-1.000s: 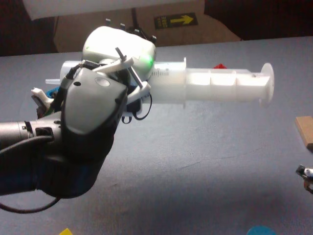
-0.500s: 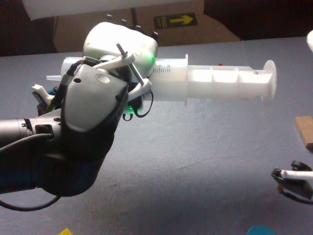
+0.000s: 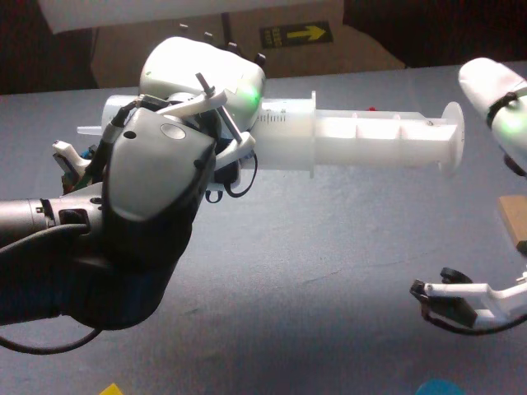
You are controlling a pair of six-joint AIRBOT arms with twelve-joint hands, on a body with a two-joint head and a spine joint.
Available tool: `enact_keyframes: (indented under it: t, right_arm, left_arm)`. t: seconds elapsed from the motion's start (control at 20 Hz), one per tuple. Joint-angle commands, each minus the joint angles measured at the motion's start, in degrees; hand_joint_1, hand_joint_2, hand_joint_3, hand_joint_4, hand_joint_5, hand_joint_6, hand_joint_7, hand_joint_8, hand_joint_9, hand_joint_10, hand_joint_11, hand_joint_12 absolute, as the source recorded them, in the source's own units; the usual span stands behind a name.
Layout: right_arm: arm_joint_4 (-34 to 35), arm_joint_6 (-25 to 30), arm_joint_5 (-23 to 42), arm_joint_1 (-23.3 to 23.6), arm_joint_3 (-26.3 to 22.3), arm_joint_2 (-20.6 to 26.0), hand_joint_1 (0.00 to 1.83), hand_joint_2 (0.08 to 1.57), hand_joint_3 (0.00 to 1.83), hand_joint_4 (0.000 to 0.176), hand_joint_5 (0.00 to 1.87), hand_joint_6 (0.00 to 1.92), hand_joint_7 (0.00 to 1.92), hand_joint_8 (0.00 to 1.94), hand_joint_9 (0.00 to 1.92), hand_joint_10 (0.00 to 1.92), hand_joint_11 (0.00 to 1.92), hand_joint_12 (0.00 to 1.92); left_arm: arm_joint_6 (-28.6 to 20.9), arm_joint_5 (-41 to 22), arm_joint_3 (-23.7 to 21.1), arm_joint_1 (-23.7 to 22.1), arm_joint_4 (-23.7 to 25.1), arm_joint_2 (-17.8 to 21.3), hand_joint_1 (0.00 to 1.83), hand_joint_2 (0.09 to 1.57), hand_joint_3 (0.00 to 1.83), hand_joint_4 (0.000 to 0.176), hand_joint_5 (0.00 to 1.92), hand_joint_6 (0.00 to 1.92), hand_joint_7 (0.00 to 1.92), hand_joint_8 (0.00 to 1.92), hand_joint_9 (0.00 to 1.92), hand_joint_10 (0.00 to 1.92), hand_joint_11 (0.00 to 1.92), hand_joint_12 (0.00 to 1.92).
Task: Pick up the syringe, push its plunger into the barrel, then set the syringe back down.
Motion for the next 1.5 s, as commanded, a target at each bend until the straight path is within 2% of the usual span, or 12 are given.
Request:
enact_keyframes:
  t: [0.0, 0.15, 0.25, 0.6, 0.75, 1.15, 1.45]
  right_arm:
    - [-5.22, 0.57, 3.71, 0.53, 0.31, 0.16, 0.0, 1.08, 0.0, 0.0, 0.06, 0.0, 0.05, 0.0, 0.05, 0.0, 0.0, 0.27]
    - [-5.22, 0.79, 2.87, 0.99, 0.76, -0.8, 0.0, 1.09, 0.0, 0.0, 0.07, 0.0, 0.07, 0.01, 0.07, 0.01, 0.0, 0.26]
    - [-5.5, 0.94, 1.51, 1.52, 1.0, -0.99, 0.0, 1.1, 0.0, 0.0, 0.11, 0.01, 0.11, 0.01, 0.1, 0.01, 0.0, 0.35]
    - [-5.56, 2.07, -1.24, 2.25, 1.01, -1.58, 0.0, 1.1, 0.0, 0.0, 0.11, 0.0, 0.1, 0.0, 0.09, 0.0, 0.0, 0.33]
    - [-5.56, 2.48, -2.68, 2.47, 1.01, -2.34, 0.0, 1.11, 0.0, 0.0, 0.08, 0.0, 0.08, 0.0, 0.07, 0.0, 0.0, 0.25]
    - [-5.68, 3.61, -5.98, 3.64, 1.02, -3.88, 0.0, 1.11, 0.0, 0.0, 0.08, 0.0, 0.08, 0.0, 0.07, 0.0, 0.0, 0.26]
    - [-7.04, 3.91, -8.47, 5.03, 1.68, -6.97, 0.0, 1.11, 0.0, 0.0, 0.08, 0.0, 0.08, 0.0, 0.07, 0.0, 0.0, 0.26]
  left_arm:
    - [0.35, -3.12, 0.28, -1.04, 6.05, 0.37, 1.48, 1.21, 0.0, 0.0, 0.77, 1.2, 0.68, 1.32, 0.74, 1.33, 0.61, 1.7]
    - [0.4, -3.12, 0.29, -1.01, 6.05, 0.37, 1.48, 1.2, 0.0, 0.0, 0.78, 1.19, 0.7, 1.28, 0.75, 1.29, 0.63, 1.7]
    - [0.4, -3.12, 0.32, -0.99, 6.05, 0.36, 1.48, 1.2, 0.0, 0.0, 0.77, 1.21, 0.68, 1.3, 0.73, 1.32, 0.64, 1.7]
    - [0.4, -2.95, 0.4, -0.99, 6.05, 0.37, 1.48, 1.2, 0.0, 0.0, 0.77, 1.19, 0.66, 1.3, 0.76, 1.28, 0.67, 1.66]
    - [0.4, -2.84, 0.55, -1.29, 6.05, 0.38, 1.48, 1.2, 0.0, 0.0, 0.77, 1.19, 0.66, 1.33, 0.76, 1.3, 0.61, 1.71]
    - [0.9, -2.5, 0.51, -1.48, 6.05, 0.38, 1.48, 1.2, 0.0, 0.0, 0.77, 1.19, 0.66, 1.33, 0.76, 1.3, 0.61, 1.71]
    - [0.93, -2.5, 0.49, -1.55, 6.05, 0.39, 1.48, 1.2, 0.0, 0.0, 0.77, 1.19, 0.66, 1.33, 0.76, 1.3, 0.61, 1.71]
